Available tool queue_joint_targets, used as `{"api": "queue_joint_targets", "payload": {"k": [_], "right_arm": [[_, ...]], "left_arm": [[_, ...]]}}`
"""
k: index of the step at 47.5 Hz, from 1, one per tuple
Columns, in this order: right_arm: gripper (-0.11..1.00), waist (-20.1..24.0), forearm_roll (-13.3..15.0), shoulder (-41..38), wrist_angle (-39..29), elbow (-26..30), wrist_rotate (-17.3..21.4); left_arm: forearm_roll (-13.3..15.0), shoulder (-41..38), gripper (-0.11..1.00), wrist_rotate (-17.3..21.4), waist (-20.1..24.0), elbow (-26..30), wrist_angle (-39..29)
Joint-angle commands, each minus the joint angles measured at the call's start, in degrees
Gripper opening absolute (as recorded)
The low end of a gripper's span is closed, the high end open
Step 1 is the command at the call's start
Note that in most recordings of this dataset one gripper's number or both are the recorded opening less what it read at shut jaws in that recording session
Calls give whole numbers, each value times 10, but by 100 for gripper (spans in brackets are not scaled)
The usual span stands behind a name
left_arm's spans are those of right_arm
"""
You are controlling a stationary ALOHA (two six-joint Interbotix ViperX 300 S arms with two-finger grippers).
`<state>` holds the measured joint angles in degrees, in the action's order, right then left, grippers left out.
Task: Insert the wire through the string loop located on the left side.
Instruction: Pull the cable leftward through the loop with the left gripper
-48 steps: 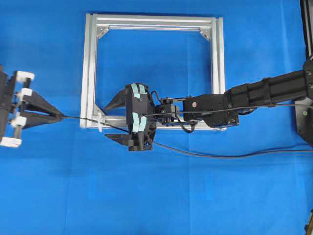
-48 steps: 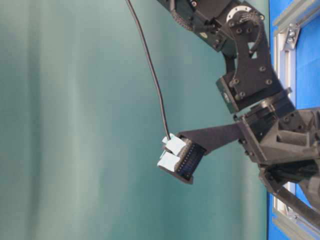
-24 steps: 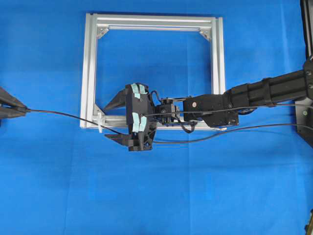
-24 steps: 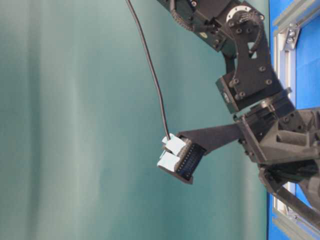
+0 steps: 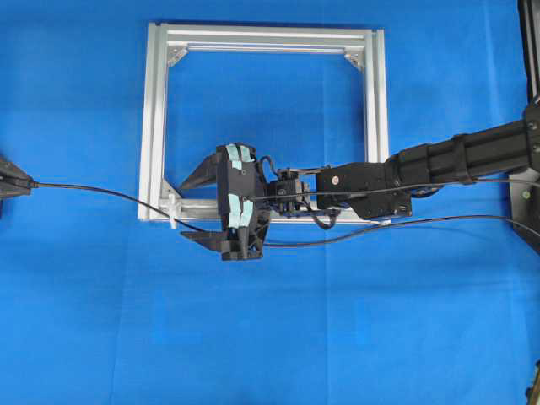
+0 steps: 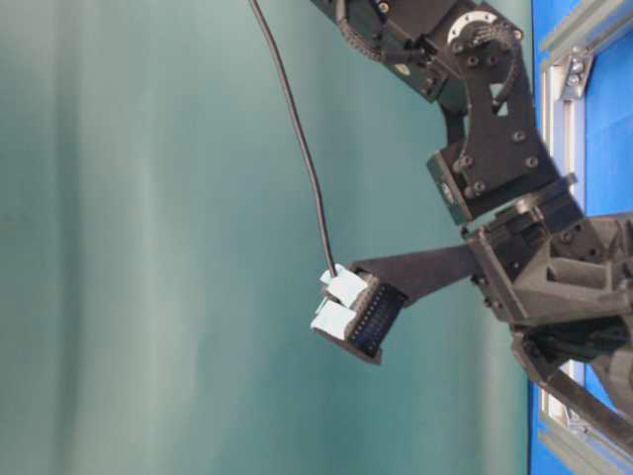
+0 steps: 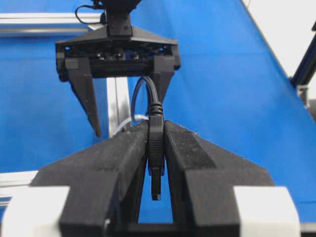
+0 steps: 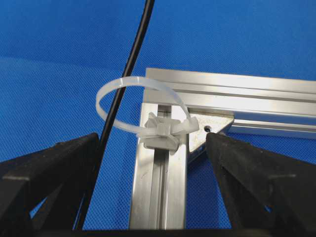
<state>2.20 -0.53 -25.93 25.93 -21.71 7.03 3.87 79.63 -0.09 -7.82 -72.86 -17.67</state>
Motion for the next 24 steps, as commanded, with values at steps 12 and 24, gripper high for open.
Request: {"api": "queue_joint_targets", "payload": {"k": [12, 24], "right_arm": [[98, 1, -2, 33, 4, 8, -1], [98, 1, -2, 33, 4, 8, -1]], "left_arm": [[-2, -7, 8, -3, 2, 14, 2], [-1, -10, 39, -8, 2, 12, 4]]}}
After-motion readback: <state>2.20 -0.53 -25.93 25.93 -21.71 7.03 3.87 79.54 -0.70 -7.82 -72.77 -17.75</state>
